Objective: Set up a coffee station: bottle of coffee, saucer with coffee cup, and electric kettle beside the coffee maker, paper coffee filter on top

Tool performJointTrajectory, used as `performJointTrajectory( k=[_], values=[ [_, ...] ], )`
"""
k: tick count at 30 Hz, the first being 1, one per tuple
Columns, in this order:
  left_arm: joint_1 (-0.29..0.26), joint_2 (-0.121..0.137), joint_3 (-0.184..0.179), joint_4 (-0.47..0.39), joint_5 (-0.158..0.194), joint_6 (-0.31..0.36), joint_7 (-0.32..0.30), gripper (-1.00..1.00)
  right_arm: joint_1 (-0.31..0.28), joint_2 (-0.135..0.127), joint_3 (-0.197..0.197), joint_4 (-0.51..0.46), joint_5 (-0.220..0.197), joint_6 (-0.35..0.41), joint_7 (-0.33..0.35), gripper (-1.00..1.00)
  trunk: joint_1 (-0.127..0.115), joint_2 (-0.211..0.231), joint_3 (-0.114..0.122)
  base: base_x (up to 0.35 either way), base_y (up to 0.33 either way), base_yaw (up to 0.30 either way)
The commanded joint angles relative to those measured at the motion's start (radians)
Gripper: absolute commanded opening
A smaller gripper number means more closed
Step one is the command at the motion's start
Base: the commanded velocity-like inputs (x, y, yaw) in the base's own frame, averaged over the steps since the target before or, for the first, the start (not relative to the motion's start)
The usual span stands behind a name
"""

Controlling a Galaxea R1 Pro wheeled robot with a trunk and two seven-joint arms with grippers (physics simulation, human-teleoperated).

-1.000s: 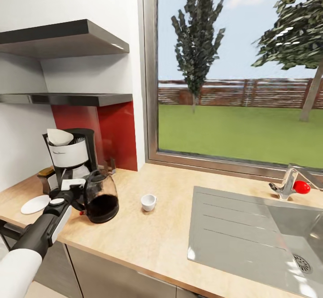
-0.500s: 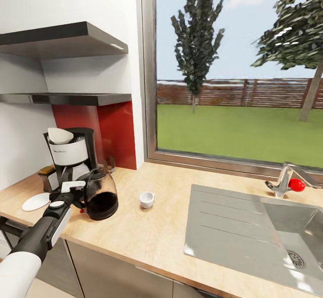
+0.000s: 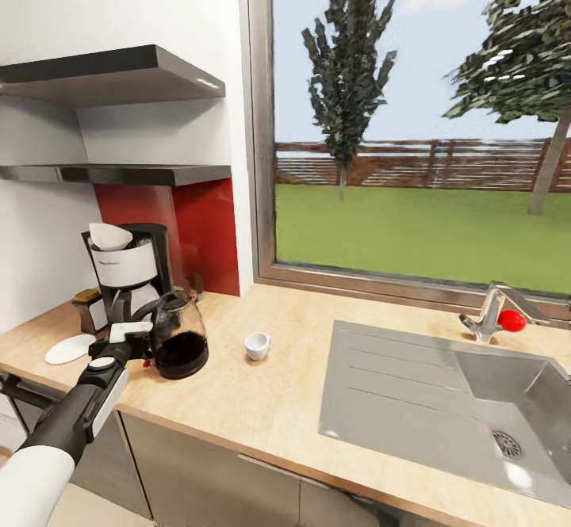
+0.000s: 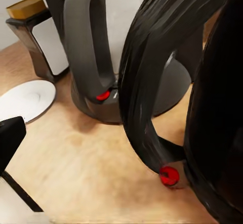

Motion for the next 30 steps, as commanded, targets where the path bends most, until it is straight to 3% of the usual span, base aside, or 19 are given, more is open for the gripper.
performJointTrajectory(
  k=[1, 15, 19, 22, 23, 26, 30],
  values=[
    [0.0, 0.0, -0.003, -0.001, 0.01, 0.004, 0.007, 1.0, -0.001, 0.0, -0.008, 0.002, 0.01, -0.003, -0.003, 1.0, 0.0, -0.001, -0.001, -0.259, -0.029, 0.0],
    [0.008, 0.001, 0.0, 0.019, 0.014, -0.012, 0.0, 1.0, -0.001, 0.0, -0.008, 0.002, 0.01, -0.003, -0.003, 1.0, 0.0, -0.001, -0.001, -0.314, -0.004, 0.0],
    [0.098, 0.007, 0.006, 0.049, 0.021, -0.156, -0.006, 1.0, -0.001, 0.0, -0.008, 0.002, 0.01, -0.003, -0.004, 1.0, 0.0, -0.001, -0.001, -0.218, 0.0, 0.0],
    [0.152, 0.01, 0.011, 0.062, 0.029, -0.219, -0.007, 1.0, -0.001, 0.0, -0.008, 0.002, 0.01, -0.003, -0.004, 1.0, 0.0, -0.001, -0.001, -0.066, 0.0, 0.0],
    [0.204, 0.012, 0.032, 0.08, 0.051, -0.287, -0.008, 1.0, -0.001, 0.0, -0.008, 0.002, 0.01, -0.003, -0.004, 1.0, 0.0, -0.001, -0.001, -0.019, 0.0, 0.0],
    [0.291, 0.014, 0.088, 0.119, 0.11, -0.397, -0.023, 1.0, -0.001, 0.0, -0.008, 0.002, 0.01, -0.003, -0.004, 1.0, 0.0, -0.001, -0.001, -0.008, 0.0, 0.0],
    [0.351, 0.015, 0.128, 0.196, 0.138, -0.441, -0.083, 1.0, -0.001, 0.0, -0.009, 0.001, 0.01, -0.003, -0.005, 1.0, 0.0, -0.001, -0.001, -0.001, 0.0, 0.0]
  ],
)
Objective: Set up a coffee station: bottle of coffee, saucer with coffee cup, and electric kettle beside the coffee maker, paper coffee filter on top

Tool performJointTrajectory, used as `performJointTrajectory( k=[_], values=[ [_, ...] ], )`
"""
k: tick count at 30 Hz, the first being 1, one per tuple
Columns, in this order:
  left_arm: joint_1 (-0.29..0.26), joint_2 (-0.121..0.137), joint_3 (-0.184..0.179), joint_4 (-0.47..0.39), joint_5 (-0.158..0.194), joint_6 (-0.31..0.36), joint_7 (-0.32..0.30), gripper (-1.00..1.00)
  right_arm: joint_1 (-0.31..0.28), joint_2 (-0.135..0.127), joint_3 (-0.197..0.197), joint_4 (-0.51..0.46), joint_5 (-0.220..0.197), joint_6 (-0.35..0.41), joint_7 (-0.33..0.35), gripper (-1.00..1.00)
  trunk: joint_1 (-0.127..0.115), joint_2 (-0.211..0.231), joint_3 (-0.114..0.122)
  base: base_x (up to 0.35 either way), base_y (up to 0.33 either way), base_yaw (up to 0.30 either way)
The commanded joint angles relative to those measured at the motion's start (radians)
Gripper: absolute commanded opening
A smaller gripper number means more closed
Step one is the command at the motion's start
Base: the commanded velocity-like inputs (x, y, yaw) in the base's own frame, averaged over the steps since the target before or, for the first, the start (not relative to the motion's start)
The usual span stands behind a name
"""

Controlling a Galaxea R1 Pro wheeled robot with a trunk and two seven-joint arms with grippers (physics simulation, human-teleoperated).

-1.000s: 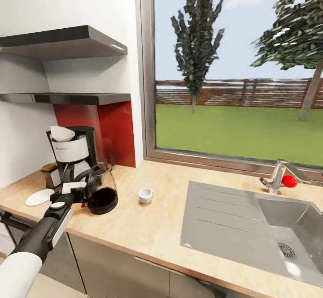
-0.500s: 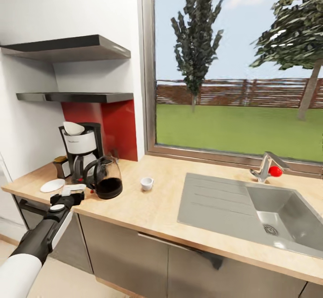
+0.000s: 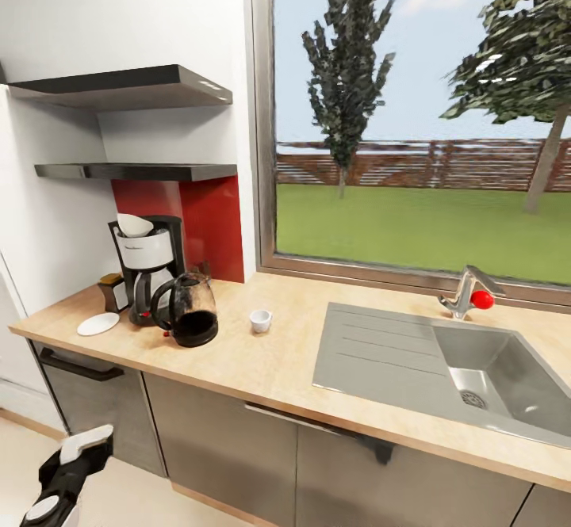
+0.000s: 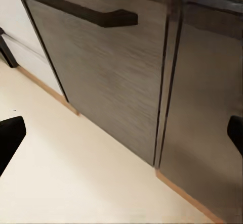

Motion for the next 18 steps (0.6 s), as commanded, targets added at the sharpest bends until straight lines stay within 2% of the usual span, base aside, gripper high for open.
performJointTrajectory(
  k=[1, 6, 7, 10, 13, 16, 18],
  values=[
    [0.005, 0.0, 0.001, 0.033, 0.008, -0.007, -0.006, 1.0, -0.001, 0.0, -0.008, 0.001, 0.01, -0.003, -0.003, 1.0, 0.0, -0.001, -0.001, 0.0, 0.0, 0.0],
    [0.013, -0.003, -0.004, 0.211, -0.007, -0.011, -0.024, 1.0, -0.001, 0.002, -0.009, -0.001, 0.008, -0.006, 0.0, 1.0, 0.0, -0.001, -0.001, 0.0, 0.0, 0.0],
    [0.016, -0.005, -0.006, 0.303, -0.033, -0.009, -0.048, 1.0, -0.001, 0.003, -0.009, -0.001, 0.007, -0.008, 0.002, 1.0, 0.0, -0.001, -0.001, 0.0, 0.0, 0.0],
    [0.031, -0.007, -0.007, 0.424, -0.083, -0.009, -0.082, 1.0, -0.001, 0.009, -0.009, -0.001, 0.006, -0.009, 0.004, 1.0, 0.0, -0.001, -0.001, 0.0, 0.0, 0.0],
    [0.066, -0.01, -0.006, 0.552, -0.166, -0.01, -0.096, 1.0, -0.001, 0.031, -0.01, -0.001, 0.005, -0.009, 0.004, 1.0, 0.0, -0.001, -0.001, 0.0, 0.0, 0.0],
    [0.108, -0.012, -0.004, 0.596, -0.208, -0.008, -0.1, 1.0, -0.001, 0.042, -0.01, -0.001, 0.005, -0.009, 0.004, 1.0, 0.0, -0.001, -0.001, 0.0, 0.0, 0.0],
    [0.144, -0.014, -0.004, 0.611, -0.22, -0.001, -0.102, 1.0, -0.001, 0.048, -0.01, -0.002, 0.005, -0.01, 0.004, 1.0, 0.0, -0.001, -0.001, 0.0, 0.0, 0.0]
  ],
)
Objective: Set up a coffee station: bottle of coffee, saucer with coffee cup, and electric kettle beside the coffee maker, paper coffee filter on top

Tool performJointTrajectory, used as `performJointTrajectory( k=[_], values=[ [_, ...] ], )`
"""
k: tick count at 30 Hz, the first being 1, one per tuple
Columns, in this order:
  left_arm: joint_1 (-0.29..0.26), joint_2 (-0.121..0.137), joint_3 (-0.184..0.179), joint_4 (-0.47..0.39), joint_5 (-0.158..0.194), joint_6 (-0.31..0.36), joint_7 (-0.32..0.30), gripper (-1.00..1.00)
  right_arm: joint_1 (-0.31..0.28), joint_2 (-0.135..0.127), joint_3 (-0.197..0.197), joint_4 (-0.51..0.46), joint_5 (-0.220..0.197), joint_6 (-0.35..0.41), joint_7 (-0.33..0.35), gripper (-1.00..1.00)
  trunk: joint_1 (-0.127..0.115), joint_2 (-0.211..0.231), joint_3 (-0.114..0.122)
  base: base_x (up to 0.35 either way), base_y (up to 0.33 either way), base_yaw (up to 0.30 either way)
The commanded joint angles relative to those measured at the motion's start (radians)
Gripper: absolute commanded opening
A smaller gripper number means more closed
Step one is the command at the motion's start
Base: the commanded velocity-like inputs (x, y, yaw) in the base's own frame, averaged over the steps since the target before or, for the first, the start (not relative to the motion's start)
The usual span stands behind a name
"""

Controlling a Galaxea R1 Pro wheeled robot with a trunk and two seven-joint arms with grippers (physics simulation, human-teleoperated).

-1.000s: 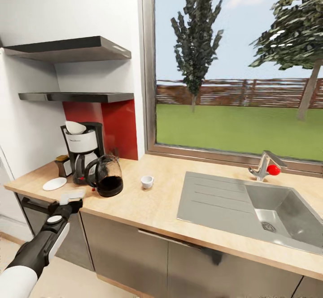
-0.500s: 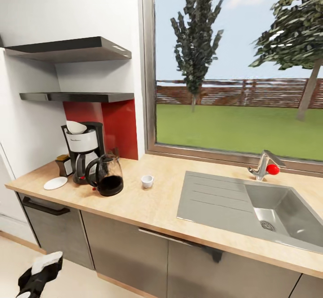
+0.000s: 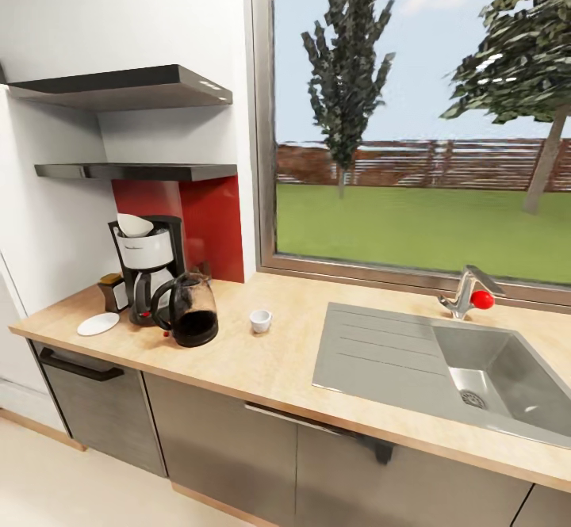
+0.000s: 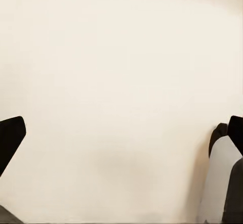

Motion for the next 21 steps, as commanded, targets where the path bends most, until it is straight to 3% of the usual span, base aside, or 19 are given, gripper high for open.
performJointTrajectory(
  k=[1, 5, 11, 18, 21],
  values=[
    [0.01, 0.0, 0.006, 0.009, 0.0, -0.002, -0.001, 1.0, -0.001, 0.001, -0.008, 0.001, 0.009, -0.003, -0.004, 1.0, 0.0, -0.001, -0.001, 0.0, 0.0, 0.0],
    [0.031, -0.016, 0.006, 0.083, -0.021, 0.0, 0.0, 1.0, -0.001, 0.001, -0.012, -0.001, 0.005, -0.007, -0.004, 1.0, 0.0, -0.001, -0.001, 0.0, 0.0, 0.0],
    [0.044, -0.045, 0.007, 0.108, -0.132, 0.003, 0.001, 1.0, -0.001, 0.001, -0.016, -0.001, 0.003, -0.012, -0.004, 1.0, 0.0, -0.001, -0.001, 0.0, 0.0, 0.0],
    [0.045, -0.05, 0.011, 0.101, -0.146, 0.005, 0.002, 1.0, -0.001, 0.001, -0.015, -0.001, 0.003, -0.013, -0.005, 1.0, 0.0, -0.001, -0.001, 0.0, 0.004, 0.0],
    [0.045, -0.05, 0.01, 0.1, -0.146, 0.006, 0.0, 1.0, -0.001, 0.001, -0.015, -0.001, 0.003, -0.013, -0.005, 1.0, 0.0, -0.001, -0.001, 0.0, 0.232, 0.0]
  ],
)
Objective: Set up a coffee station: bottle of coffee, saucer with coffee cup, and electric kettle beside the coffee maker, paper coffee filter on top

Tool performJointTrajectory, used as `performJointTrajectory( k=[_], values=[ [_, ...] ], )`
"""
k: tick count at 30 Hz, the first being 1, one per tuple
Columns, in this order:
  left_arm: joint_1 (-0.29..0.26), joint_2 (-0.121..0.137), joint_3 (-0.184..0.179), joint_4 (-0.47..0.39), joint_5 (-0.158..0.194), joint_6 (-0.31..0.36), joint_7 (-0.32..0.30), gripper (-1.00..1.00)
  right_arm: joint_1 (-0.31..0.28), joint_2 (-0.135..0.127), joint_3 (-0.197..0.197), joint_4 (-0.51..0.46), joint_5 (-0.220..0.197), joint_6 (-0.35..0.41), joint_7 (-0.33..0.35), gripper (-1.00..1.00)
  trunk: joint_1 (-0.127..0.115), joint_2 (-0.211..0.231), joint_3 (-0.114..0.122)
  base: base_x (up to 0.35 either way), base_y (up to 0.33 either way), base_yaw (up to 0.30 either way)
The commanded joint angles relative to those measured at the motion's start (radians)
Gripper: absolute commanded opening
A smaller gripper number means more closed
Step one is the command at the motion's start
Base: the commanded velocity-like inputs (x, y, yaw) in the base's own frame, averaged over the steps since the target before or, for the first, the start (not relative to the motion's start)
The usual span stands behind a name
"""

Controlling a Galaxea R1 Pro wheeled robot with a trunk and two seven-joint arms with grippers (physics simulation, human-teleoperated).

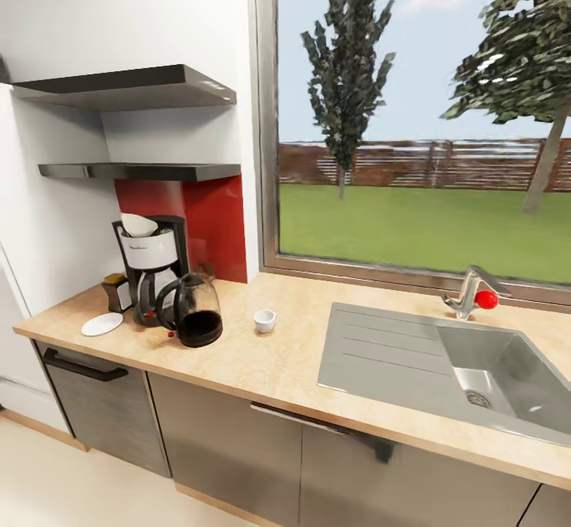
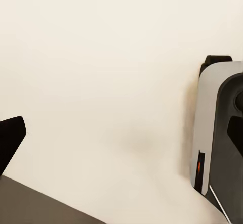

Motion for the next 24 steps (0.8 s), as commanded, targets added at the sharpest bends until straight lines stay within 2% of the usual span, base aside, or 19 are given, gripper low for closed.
performJointTrajectory(
  k=[1, 6, 24],
  values=[
    [-0.001, 0.0, 0.009, 0.003, -0.011, -0.005, 0.003, 1.0, -0.001, 0.0, -0.009, 0.001, 0.01, -0.003, -0.004, 1.0, 0.0, -0.002, -0.001, 0.0, 0.3, -0.02],
    [-0.001, 0.0, 0.01, 0.002, -0.011, -0.005, 0.004, 1.0, -0.001, -0.001, -0.01, 0.001, 0.01, -0.003, -0.003, 1.0, 0.0, -0.002, -0.001, 0.0, 0.302, -0.159],
    [-0.001, 0.0, 0.011, 0.002, -0.01, -0.005, 0.006, 1.0, -0.001, -0.001, -0.01, 0.001, 0.01, -0.003, -0.003, 1.0, 0.0, -0.002, -0.001, 0.0, 0.306, -0.259]
  ],
)
